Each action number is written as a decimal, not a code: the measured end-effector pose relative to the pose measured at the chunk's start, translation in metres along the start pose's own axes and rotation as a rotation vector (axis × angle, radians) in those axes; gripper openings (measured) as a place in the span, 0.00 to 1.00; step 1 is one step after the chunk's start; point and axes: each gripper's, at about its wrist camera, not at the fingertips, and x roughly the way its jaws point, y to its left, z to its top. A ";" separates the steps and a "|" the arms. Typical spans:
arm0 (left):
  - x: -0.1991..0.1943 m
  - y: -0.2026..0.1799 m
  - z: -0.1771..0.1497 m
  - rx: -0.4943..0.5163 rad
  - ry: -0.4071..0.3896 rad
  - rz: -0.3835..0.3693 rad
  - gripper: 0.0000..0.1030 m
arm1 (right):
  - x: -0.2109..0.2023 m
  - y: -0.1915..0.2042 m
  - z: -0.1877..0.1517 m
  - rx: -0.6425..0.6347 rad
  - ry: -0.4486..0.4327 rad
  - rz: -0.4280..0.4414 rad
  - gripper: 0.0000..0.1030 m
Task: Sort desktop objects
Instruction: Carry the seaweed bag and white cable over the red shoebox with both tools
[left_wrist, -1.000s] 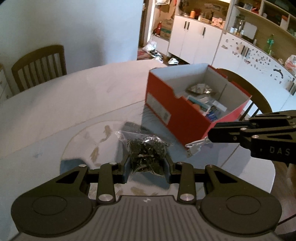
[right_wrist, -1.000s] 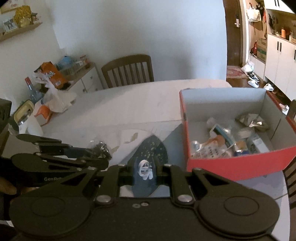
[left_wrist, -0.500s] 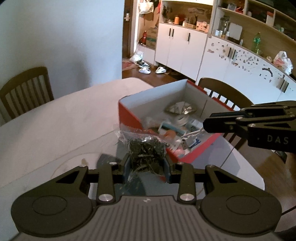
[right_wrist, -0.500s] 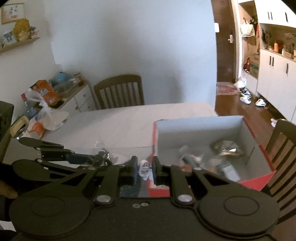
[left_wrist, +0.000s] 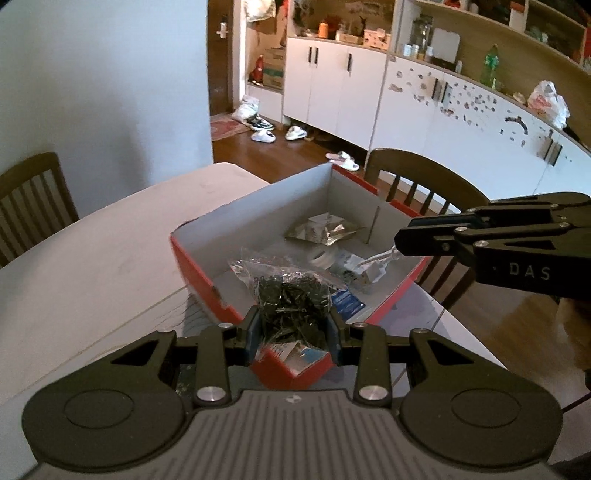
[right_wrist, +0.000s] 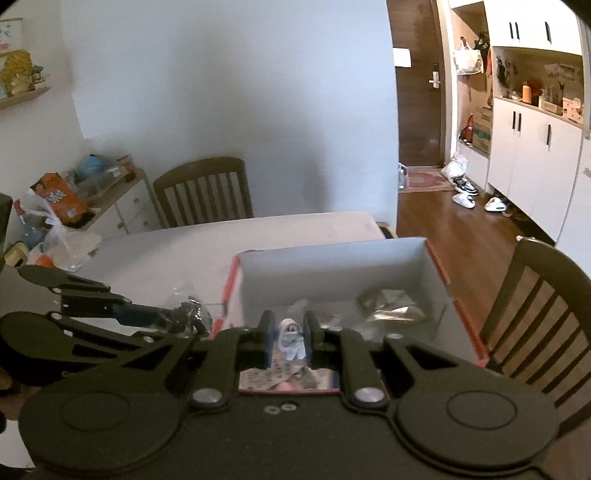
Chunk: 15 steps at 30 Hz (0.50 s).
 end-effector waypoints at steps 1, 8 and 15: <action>0.004 -0.002 0.003 0.005 0.005 -0.001 0.33 | 0.001 -0.004 0.000 0.000 -0.001 -0.003 0.14; 0.035 -0.005 0.017 0.019 0.059 0.003 0.33 | 0.012 -0.028 0.003 0.019 0.002 -0.007 0.14; 0.071 0.001 0.030 0.025 0.116 0.031 0.33 | 0.033 -0.050 0.007 0.065 0.022 0.007 0.14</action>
